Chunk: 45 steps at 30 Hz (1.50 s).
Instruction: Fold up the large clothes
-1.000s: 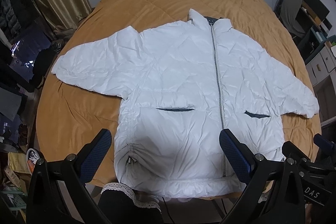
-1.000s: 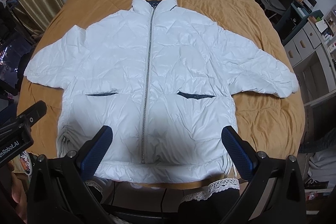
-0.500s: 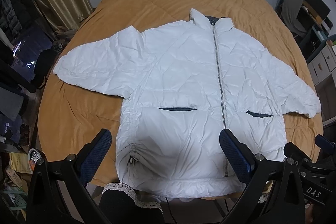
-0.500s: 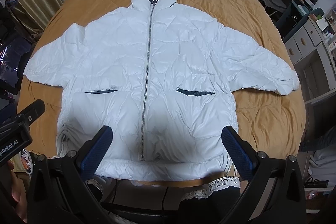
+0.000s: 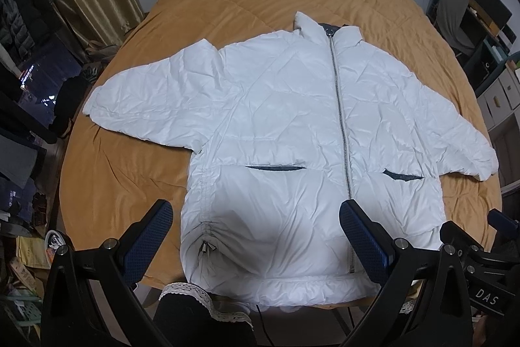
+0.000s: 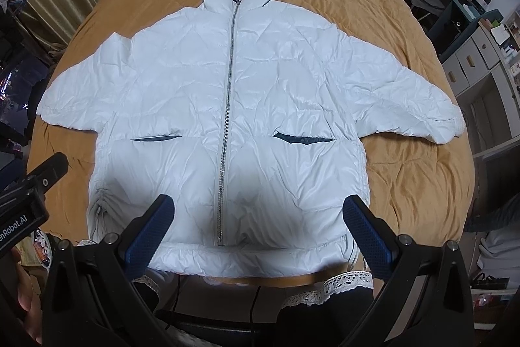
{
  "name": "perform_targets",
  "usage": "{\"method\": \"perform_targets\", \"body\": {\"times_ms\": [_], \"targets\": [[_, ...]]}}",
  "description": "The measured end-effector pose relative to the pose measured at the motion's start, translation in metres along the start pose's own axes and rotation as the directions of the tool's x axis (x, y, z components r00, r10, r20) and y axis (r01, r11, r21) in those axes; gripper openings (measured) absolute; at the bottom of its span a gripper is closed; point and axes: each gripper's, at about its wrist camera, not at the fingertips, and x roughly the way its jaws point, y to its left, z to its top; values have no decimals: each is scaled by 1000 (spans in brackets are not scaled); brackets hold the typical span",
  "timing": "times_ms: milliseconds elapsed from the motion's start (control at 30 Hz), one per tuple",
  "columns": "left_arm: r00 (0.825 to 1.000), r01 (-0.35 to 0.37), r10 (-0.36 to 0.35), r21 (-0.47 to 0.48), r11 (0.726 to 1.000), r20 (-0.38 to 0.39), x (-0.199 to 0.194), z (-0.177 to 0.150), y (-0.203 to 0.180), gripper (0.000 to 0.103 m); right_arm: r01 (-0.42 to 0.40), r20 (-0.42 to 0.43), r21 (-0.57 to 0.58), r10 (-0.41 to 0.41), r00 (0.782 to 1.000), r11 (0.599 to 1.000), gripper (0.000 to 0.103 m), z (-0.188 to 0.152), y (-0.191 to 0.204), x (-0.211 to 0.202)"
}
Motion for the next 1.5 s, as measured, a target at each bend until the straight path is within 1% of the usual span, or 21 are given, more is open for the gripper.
{"method": "perform_targets", "body": {"times_ms": [1500], "targets": [[1000, 4, -4, -5, 1000, -19, 4, -9, -1, 102, -8, -45, -9, 8, 999, 1000, 103, 0, 3, 8]]}}
